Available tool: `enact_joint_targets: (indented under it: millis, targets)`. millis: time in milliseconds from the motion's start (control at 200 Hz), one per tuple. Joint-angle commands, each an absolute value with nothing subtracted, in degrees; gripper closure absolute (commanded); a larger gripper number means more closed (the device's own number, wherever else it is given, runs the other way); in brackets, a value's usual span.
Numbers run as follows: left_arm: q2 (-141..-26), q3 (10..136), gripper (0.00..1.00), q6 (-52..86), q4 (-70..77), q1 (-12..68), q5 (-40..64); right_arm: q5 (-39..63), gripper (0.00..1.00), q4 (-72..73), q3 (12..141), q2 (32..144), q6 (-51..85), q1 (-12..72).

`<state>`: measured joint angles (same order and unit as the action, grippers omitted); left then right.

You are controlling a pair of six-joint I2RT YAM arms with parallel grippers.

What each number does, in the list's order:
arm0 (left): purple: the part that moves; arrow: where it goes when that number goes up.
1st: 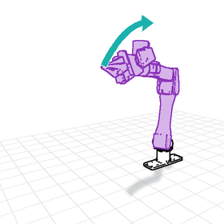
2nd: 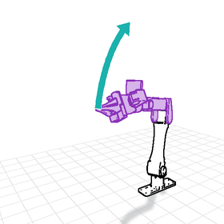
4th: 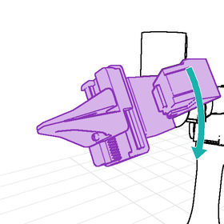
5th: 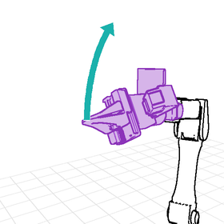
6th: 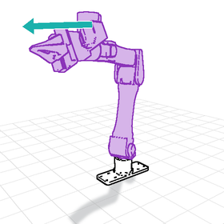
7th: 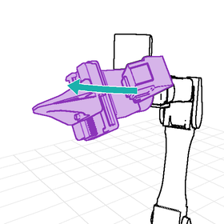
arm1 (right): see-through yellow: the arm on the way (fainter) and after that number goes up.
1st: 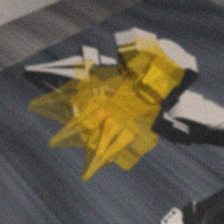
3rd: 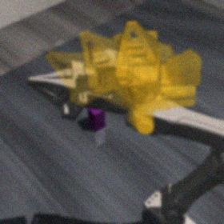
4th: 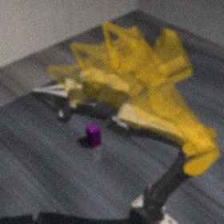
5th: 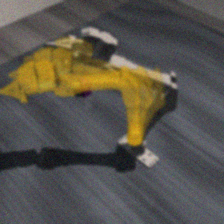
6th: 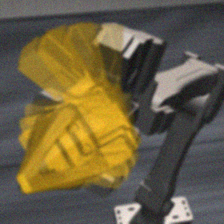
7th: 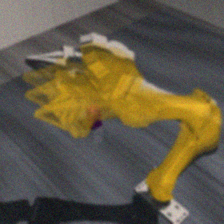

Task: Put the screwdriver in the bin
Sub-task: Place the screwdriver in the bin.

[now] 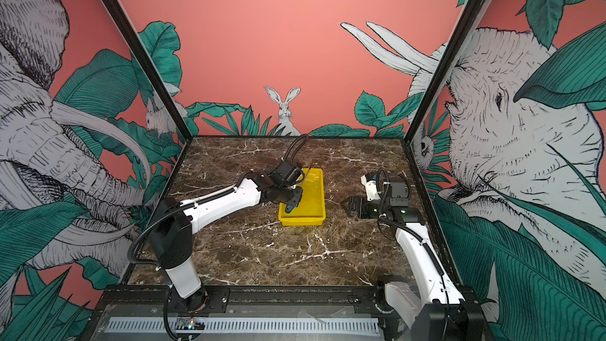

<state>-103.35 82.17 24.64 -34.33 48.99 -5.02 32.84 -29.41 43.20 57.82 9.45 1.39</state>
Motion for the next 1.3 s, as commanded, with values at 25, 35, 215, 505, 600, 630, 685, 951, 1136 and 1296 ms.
enact_joint_targets:
  millis: [25,35,215,505,600,630,685,951,1136,1296]
  targets:
    - [-104.95,85.01,1.0,24.86,-33.18,49.14,-5.84,33.84,0.0,-28.5,43.05,57.48,9.23,1.04]
    - [-105.19,85.17,1.0,24.78,-33.15,49.13,-5.7,33.86,0.01,-28.48,42.95,57.55,9.23,1.05]
    - [-109.53,86.15,1.0,24.52,-32.65,49.26,-3.5,34.1,0.01,-28.39,42.89,58.06,9.32,0.97]
    - [-115.08,85.85,1.0,23.73,-31.12,49.65,-1.76,34.55,0.01,-28.48,43.07,58.75,9.32,0.71]
    - [-115.57,85.82,0.96,23.72,-30.72,49.74,-1.67,34.62,0.01,-28.39,43.08,58.97,9.32,0.64]
    - [-115.58,85.76,0.94,23.68,-30.61,49.75,-1.67,34.66,0.0,-28.39,43.07,59.05,9.32,0.62]
    - [-115.58,85.75,0.89,23.64,-30.39,49.75,-1.75,34.66,0.0,-28.39,43.07,59.06,9.32,0.55]
    - [-116.1,86.75,0.67,21.74,-30.24,49.75,-1.91,34.8,0.0,-28.82,43.16,59.37,9.29,0.49]
    - [-115.75,87.23,0.54,21.36,-30.11,49.76,-1.93,34.46,0.01,-29.23,43.34,59.33,8.99,0.44]
    - [-114.24,89.01,0.37,20.84,-31.7,49.83,-1.82,34.12,0.01,-29.88,43.42,58.51,8.79,0.46]
